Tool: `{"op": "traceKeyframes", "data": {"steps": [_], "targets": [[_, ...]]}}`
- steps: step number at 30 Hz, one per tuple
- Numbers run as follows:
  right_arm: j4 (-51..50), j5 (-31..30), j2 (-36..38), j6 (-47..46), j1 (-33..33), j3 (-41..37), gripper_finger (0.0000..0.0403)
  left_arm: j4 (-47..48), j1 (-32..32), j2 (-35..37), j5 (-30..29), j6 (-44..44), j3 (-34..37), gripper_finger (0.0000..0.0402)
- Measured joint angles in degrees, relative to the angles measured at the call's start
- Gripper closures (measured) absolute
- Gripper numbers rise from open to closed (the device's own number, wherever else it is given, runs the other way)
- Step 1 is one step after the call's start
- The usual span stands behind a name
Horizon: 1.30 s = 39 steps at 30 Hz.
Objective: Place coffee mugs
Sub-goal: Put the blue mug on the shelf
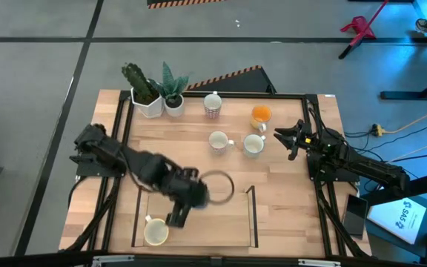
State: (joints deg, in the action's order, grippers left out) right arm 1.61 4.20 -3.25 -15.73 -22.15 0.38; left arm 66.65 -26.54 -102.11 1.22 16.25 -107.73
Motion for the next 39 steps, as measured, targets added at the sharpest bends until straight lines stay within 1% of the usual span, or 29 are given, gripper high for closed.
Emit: {"op": "traceKeyframes", "data": {"steps": [4,6,9,13,16,23,29,32,33,37,39], "targets": [[-0.02,-0.09,-0.01,0.02,0.0,0.0,0.0292,0.27,-4.23,-4.93,2.25,-12.55,-4.55,0.0392],[-0.02,-0.1,-0.02,0.0,0.0,0.0,0.0292,0.42,-5.94,-7.17,3.93,-19.05,-6.35,0.0392],[-0.02,-0.1,0.0,0.02,0.0,0.0,0.0292,1.26,-7.37,-10.1,7.28,-26.56,-8.72,0.0392],[-0.02,-0.1,-0.01,0.02,0.0,0.0,0.0292,2.97,-7.95,-12.58,7.53,-37.4,-10.95,0.0392],[-0.02,-0.08,-0.01,0.02,0.0,0.0,0.0292,4.98,-7.7,-13.09,6.29,-44.62,-11.31,0.0392],[0.0,0.25,-0.02,0.16,0.0,0.0,0.0292,10.06,-6.07,-13.09,4.95,-52.29,-11.18,0.0392],[0.0,0.32,-0.02,1.05,0.0,0.0,0.0292,12.0,-7.35,-14.81,5.6,-56.91,-11.12,0.0392],[0.0,0.31,-0.02,1.13,0.0,0.0,0.0292,14.6,-8.51,-15.18,3.28,-62.01,-11.12,0.0392],[0.0,0.32,-0.02,1.2,0.0,0.0,0.0292,15.43,-8.57,-15.31,3.33,-63.3,-11.12,0.0392],[0.01,0.34,0.0,1.22,0.0,0.0,0.0292,15.19,-8.84,-16.03,3.07,-65.13,-11.09,0.0392],[0.0,0.32,-0.01,1.24,0.01,0.0,0.0292,14.93,-8.83,-16.04,3.12,-67.51,-11.11,0.0392]]}}
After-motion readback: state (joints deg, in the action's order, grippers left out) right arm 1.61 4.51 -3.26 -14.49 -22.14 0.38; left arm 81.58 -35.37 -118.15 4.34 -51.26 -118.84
